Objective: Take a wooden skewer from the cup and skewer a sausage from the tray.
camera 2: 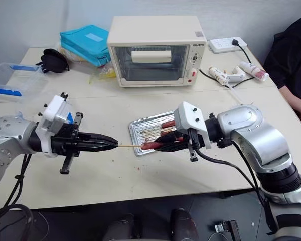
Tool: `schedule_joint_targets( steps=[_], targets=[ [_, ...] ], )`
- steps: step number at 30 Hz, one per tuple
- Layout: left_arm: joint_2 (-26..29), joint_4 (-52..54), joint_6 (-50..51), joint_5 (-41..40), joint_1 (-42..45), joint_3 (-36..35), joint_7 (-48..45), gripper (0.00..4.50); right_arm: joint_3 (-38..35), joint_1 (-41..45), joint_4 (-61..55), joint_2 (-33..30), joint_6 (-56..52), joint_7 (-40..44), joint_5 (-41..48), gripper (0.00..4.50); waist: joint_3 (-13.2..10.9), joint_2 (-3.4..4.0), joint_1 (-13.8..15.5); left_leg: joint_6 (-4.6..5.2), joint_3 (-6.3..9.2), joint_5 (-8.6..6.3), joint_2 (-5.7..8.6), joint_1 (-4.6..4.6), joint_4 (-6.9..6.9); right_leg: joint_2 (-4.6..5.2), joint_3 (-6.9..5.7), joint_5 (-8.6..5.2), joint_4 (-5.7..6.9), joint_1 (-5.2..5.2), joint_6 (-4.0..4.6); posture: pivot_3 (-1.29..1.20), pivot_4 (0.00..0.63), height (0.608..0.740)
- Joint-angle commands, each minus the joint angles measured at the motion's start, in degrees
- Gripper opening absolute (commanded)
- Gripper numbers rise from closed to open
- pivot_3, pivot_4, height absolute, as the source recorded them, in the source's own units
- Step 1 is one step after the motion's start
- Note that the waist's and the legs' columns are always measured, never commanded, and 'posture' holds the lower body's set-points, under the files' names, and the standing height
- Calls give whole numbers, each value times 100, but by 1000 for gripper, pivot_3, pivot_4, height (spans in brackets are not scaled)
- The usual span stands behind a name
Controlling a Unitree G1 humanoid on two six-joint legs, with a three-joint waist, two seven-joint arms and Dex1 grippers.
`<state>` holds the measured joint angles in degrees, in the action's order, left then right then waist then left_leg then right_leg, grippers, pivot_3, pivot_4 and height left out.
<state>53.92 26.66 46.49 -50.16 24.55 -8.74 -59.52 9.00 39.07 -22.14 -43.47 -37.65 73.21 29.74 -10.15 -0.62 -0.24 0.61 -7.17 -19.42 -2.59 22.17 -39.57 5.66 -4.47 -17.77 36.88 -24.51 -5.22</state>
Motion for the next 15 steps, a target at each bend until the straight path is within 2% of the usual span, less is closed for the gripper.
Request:
schedule_joint_targets(
  steps=[1,2,6,11,15],
  targets=[
    [-100,289,-123,8,13,83,79,0,109,147,-324,256,1,-22,299,1014,0,0,5,0,0,0,0,0,-1,0,0,0,1,0,0,0,150,740],
    [-92,299,-133,15,-34,41,73,0,111,148,-319,262,-3,-52,270,1193,1,-1,3,0,0,0,-1,0,-1,0,0,0,1,0,0,0,150,740],
    [-90,360,-100,-18,-191,-181,198,0,115,162,-290,249,82,-90,181,2460,0,-1,5,0,1,0,-2,2,-4,1,3,0,5,-1,0,0,150,740],
    [14,706,28,-255,-690,-858,501,0,-31,211,110,130,290,-64,31,2460,0,-1,6,4,3,-3,-2,3,-9,4,5,0,6,1,0,0,150,740],
    [-41,1359,347,-606,-1554,-2100,1225,0,-271,455,837,27,388,-148,-40,2460,0,-1,-15,4,5,-3,-6,2,-9,7,16,0,6,1,0,0,150,740]
  ],
)
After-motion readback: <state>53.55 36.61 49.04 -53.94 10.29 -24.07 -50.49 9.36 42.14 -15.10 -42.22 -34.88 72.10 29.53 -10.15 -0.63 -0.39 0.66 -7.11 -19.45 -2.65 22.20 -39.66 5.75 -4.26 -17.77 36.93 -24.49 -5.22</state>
